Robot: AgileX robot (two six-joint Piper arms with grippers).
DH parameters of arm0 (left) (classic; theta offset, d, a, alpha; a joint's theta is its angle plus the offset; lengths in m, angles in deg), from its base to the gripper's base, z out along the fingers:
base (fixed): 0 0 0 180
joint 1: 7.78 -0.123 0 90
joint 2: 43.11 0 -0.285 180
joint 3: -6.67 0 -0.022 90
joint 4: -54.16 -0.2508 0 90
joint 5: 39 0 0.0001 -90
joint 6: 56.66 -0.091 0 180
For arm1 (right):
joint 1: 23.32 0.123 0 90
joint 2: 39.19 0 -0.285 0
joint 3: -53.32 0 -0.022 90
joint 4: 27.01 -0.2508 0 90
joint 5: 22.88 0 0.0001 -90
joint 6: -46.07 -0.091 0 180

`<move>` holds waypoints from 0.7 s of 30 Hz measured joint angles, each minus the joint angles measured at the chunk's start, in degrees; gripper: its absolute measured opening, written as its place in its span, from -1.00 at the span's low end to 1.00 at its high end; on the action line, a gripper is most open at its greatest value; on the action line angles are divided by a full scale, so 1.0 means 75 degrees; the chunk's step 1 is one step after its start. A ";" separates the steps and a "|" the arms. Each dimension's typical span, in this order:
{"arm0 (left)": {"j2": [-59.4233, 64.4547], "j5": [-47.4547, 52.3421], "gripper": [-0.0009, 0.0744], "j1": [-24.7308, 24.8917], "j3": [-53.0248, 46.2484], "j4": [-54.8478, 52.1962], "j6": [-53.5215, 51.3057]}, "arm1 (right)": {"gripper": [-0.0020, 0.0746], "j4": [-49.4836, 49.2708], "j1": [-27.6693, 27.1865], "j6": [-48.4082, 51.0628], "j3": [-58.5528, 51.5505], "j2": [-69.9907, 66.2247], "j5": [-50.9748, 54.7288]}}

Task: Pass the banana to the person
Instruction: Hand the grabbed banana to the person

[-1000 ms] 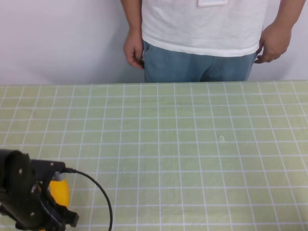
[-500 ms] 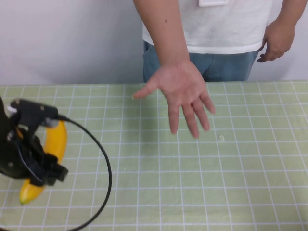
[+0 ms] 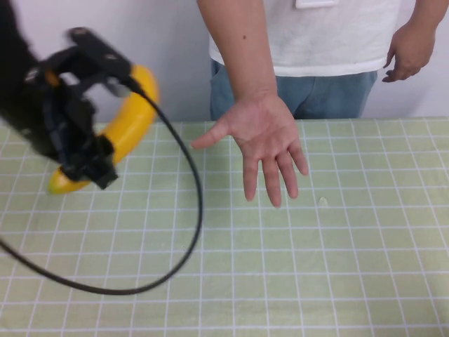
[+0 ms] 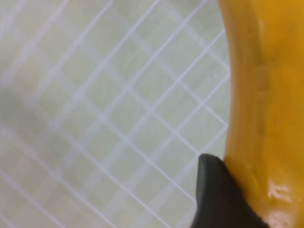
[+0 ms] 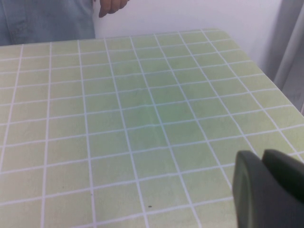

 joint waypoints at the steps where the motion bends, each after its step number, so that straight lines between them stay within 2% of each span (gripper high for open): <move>1: 0.0213 0.0071 -0.22 0.0148 0.0252 -0.0044 -0.0445 | -0.97 0.0000 0.0000 0.0000 0.0000 0.0000 0.0000; 5: 0.0935 0.0136 -0.22 0.0588 0.1033 -0.0267 -0.1888 | -0.97 0.0000 0.0000 0.0000 0.0000 0.0000 0.0000; 9: 0.1466 0.0180 -0.22 0.0926 0.1659 -0.0531 -0.2711 | -0.97 0.0000 0.0000 0.0000 0.0000 0.0000 0.0000; 17: 0.2621 0.0199 -0.22 0.1730 0.2869 -0.0898 -0.2926 | -0.97 0.0000 0.0000 0.0000 0.0000 0.0000 0.0000; 21: 0.3064 0.0199 -0.22 0.1947 0.3026 -0.0898 -0.2926 | -0.97 0.0000 0.0000 0.0000 0.0000 0.0000 0.0000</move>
